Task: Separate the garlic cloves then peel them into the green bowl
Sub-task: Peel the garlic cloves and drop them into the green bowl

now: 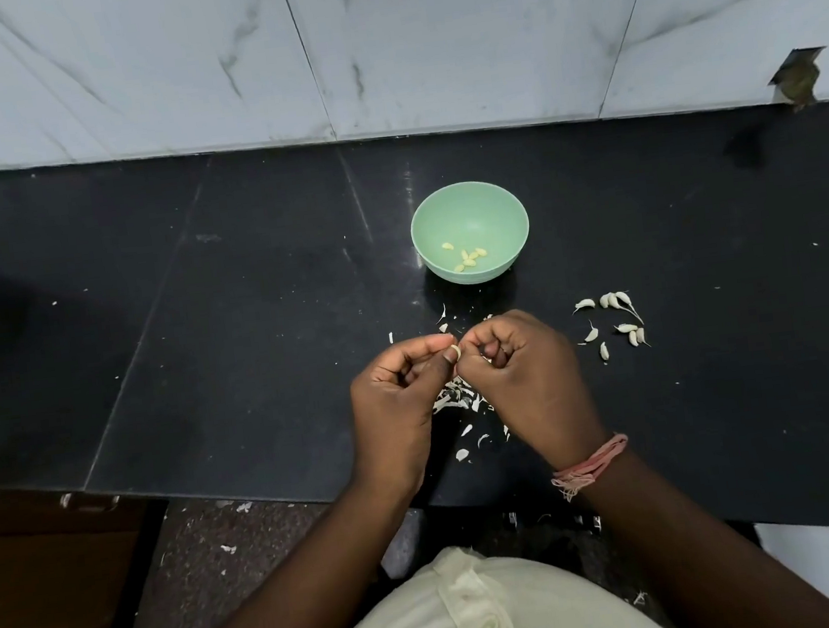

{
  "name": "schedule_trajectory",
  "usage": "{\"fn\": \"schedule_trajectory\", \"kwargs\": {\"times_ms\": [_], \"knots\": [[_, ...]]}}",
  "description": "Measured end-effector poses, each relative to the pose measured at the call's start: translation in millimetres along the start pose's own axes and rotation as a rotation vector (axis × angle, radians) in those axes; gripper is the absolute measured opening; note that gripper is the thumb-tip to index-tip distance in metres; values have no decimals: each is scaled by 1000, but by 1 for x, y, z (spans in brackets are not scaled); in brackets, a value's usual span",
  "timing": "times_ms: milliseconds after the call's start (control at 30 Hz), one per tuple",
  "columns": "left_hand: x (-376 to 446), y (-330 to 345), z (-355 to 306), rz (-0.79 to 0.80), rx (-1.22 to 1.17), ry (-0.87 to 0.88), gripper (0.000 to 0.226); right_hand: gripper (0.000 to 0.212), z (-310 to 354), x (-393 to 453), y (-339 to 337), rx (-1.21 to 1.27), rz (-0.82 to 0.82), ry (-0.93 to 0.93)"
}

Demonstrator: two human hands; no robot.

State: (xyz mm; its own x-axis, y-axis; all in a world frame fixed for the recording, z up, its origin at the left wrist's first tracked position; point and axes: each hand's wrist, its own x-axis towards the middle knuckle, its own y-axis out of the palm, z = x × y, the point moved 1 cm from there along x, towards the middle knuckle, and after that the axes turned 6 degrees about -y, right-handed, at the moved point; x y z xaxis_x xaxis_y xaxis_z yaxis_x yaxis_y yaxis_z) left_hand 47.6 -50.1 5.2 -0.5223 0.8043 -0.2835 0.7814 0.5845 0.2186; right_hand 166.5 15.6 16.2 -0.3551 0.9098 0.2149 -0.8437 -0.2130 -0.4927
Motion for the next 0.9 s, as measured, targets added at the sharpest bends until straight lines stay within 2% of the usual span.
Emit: {"fn": "schedule_trajectory", "kwargs": {"times_ms": [167,333,400,533,633,667,767,900], "knots": [[0,4,-2,45,-159,-92,16,13,-2,-1,3,65,2,66],[0,6,-4,127,-567,-340,17,12,5,-1,5,434,30,285],[0,6,-5,116,-637,-391,17,14,3,-2,4,468,-12,338],[0,6,-6,96,-632,-379,18,23,-1,-7,2,288,-56,243],[1,7,-4,83,-585,-340,18,13,2,-11,-1,188,-54,98],[1,8,-3,83,-568,-323,18,5,3,-11,-1,185,-52,49],[1,9,-1,88,-500,-265,17,12,0,-12,1,171,-51,-56],[1,9,-1,81,-412,-191,15,11,-5,-11,2,215,-83,-47]]}}
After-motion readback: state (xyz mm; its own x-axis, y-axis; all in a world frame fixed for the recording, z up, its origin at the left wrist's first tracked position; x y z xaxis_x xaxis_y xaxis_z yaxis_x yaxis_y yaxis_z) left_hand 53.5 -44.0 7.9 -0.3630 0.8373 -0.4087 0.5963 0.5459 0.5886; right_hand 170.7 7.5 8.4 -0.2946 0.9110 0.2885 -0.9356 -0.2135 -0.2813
